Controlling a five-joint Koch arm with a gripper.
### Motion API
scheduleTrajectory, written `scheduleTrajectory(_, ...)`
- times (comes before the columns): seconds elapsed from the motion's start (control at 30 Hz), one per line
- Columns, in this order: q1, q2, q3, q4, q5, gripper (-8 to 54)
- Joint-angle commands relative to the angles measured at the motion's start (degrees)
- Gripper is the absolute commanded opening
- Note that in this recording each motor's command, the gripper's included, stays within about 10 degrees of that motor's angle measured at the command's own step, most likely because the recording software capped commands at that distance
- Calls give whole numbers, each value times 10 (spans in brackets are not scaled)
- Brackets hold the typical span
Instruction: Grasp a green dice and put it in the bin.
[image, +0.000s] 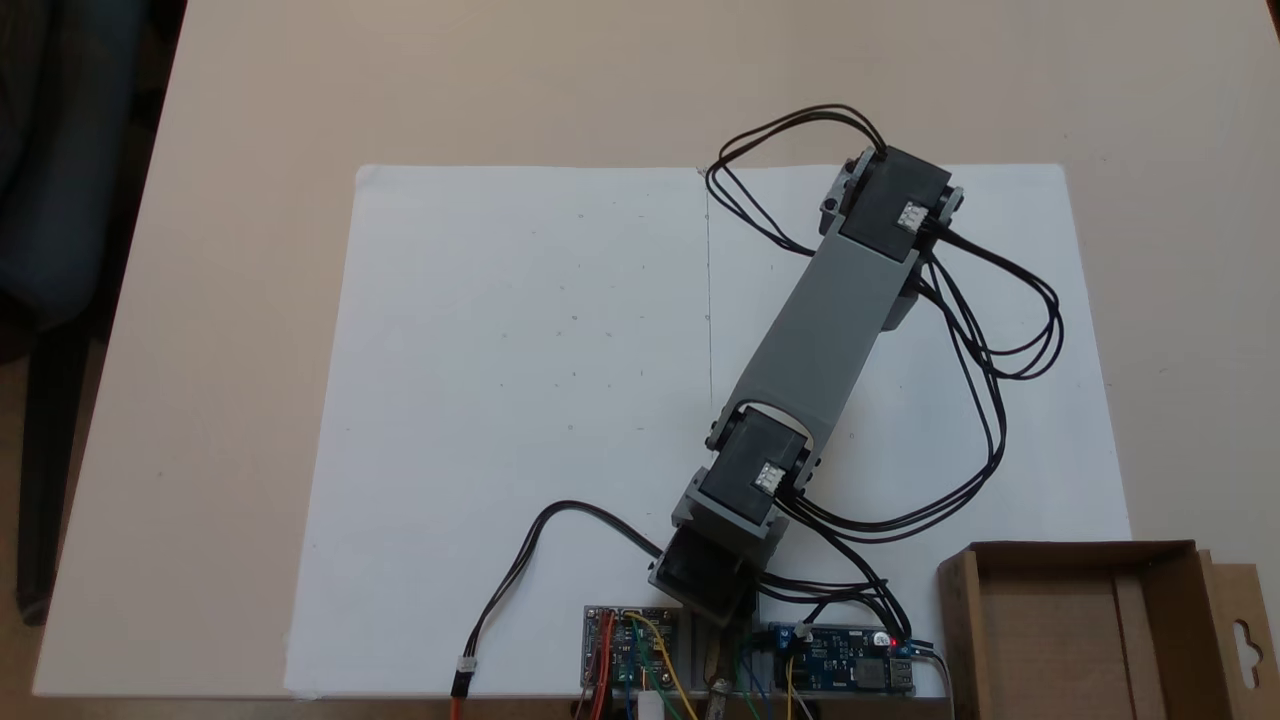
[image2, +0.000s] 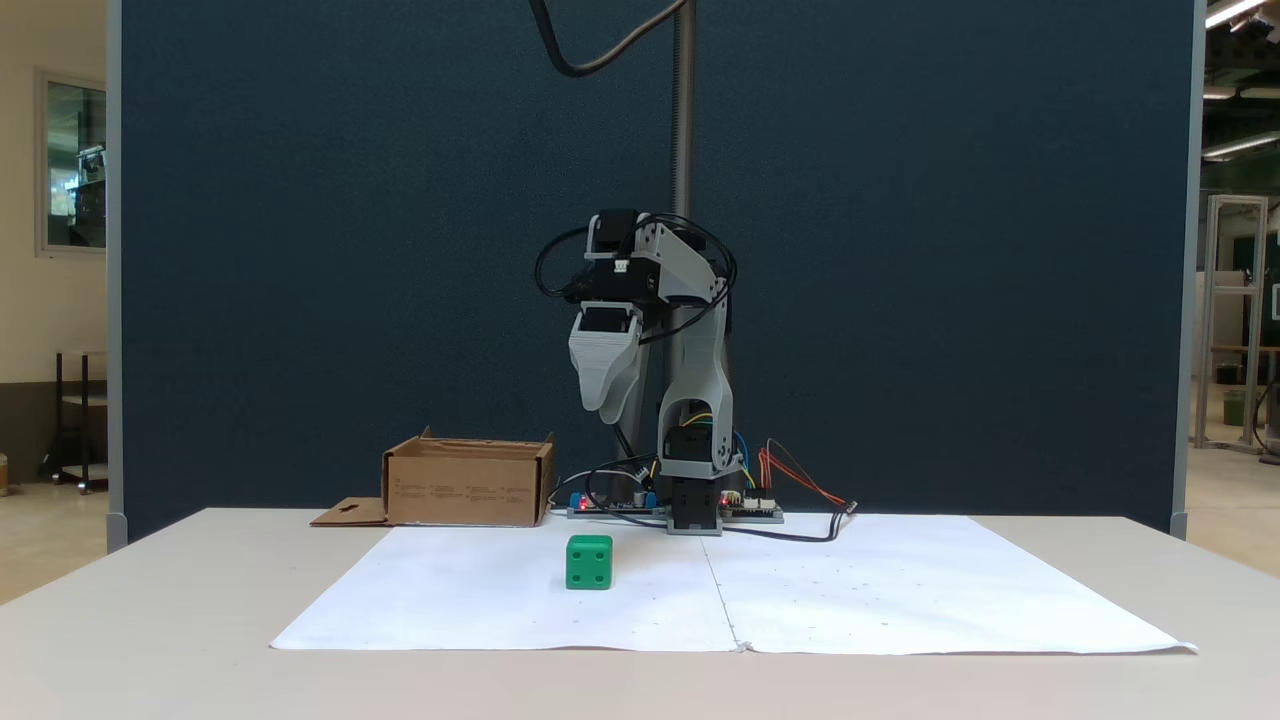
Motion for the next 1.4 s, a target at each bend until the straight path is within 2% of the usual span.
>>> scheduleTrajectory(0.0, 10, 1, -27, -7, -66, 440)
scheduleTrajectory(0.93, -2, -136, -23, -57, -83, 442)
scheduleTrajectory(1.37, -11, -144, 36, -118, -83, 443)
